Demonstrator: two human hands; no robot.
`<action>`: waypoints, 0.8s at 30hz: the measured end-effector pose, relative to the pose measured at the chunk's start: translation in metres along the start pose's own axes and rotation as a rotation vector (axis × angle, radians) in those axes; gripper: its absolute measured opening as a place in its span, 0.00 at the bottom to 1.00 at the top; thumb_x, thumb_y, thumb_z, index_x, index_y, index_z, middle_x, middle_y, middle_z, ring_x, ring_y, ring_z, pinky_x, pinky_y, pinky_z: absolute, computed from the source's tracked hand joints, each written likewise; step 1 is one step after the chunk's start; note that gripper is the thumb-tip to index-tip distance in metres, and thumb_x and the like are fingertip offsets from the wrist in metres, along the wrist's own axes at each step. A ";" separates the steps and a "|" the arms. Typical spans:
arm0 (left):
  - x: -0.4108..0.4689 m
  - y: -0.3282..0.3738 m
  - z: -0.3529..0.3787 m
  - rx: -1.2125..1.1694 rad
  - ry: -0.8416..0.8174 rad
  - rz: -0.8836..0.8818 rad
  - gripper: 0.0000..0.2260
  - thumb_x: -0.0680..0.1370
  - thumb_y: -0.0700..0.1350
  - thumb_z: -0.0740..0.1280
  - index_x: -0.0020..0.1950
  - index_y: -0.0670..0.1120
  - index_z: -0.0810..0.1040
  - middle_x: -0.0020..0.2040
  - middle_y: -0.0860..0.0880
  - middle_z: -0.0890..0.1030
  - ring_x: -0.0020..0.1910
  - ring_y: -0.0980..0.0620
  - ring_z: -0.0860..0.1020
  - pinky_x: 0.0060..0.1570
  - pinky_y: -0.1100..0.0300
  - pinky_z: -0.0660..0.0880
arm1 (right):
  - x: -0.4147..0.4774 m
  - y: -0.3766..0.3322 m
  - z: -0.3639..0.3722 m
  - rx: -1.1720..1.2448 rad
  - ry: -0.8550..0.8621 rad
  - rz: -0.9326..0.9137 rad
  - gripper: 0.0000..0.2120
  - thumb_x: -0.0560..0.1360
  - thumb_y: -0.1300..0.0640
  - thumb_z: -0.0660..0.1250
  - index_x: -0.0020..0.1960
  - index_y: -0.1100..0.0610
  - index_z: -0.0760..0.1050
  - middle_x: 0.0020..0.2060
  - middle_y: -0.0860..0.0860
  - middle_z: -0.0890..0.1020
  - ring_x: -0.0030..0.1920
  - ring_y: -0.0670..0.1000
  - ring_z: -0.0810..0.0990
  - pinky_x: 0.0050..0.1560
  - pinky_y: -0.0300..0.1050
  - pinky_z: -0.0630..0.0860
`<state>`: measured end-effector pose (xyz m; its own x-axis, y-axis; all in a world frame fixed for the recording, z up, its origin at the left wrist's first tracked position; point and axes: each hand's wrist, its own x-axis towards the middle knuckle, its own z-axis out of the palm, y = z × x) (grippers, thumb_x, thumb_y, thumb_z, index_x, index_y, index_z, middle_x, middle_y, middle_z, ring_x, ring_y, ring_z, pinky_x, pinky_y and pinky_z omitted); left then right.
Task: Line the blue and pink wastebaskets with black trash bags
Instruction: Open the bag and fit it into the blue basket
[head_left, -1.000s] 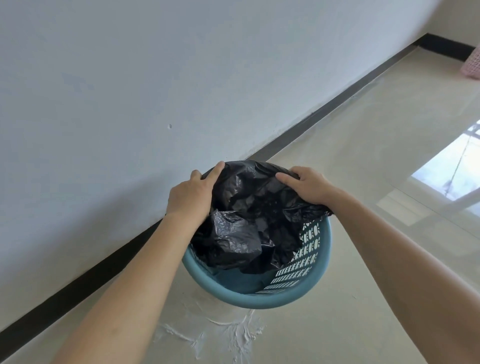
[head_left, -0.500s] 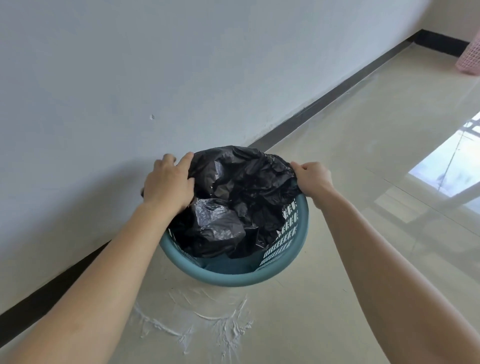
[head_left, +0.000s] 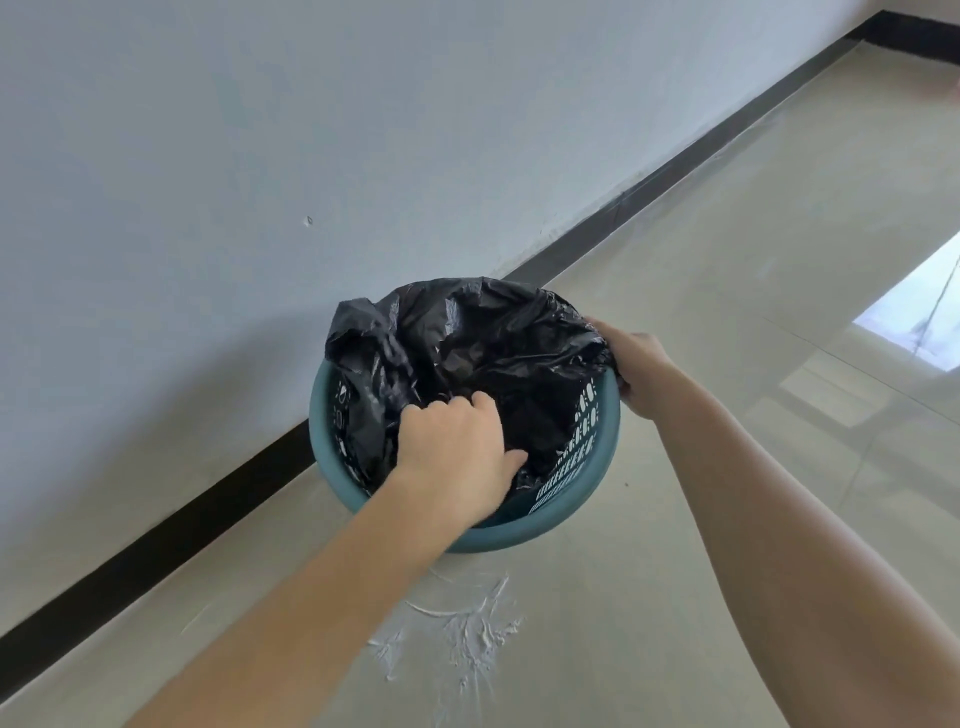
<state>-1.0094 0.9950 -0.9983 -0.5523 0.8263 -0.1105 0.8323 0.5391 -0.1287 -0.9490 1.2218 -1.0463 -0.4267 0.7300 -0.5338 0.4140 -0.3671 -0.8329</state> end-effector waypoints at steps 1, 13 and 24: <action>-0.006 0.007 0.001 0.044 0.057 0.000 0.29 0.78 0.67 0.54 0.61 0.43 0.71 0.52 0.44 0.80 0.51 0.42 0.78 0.47 0.49 0.68 | 0.001 0.001 -0.001 -0.013 0.034 -0.018 0.17 0.71 0.44 0.73 0.40 0.56 0.74 0.30 0.55 0.74 0.27 0.51 0.69 0.31 0.42 0.67; -0.008 0.017 0.021 -0.350 0.515 0.114 0.18 0.80 0.47 0.56 0.67 0.41 0.71 0.42 0.46 0.76 0.32 0.46 0.77 0.21 0.57 0.69 | -0.010 0.033 -0.010 -0.445 0.362 -0.250 0.08 0.77 0.54 0.66 0.55 0.55 0.74 0.50 0.54 0.75 0.45 0.52 0.69 0.36 0.38 0.62; 0.014 0.009 0.019 -0.673 0.809 0.260 0.15 0.79 0.41 0.62 0.64 0.37 0.73 0.58 0.40 0.75 0.50 0.46 0.77 0.40 0.57 0.79 | -0.040 -0.018 0.015 0.001 0.503 -0.123 0.29 0.67 0.25 0.56 0.48 0.50 0.68 0.48 0.49 0.77 0.50 0.54 0.77 0.50 0.53 0.73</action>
<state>-1.0106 1.0088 -1.0197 -0.3660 0.6581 0.6580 0.9106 0.1076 0.3990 -0.9514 1.1904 -1.0123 -0.0324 0.9546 -0.2960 0.3839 -0.2615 -0.8856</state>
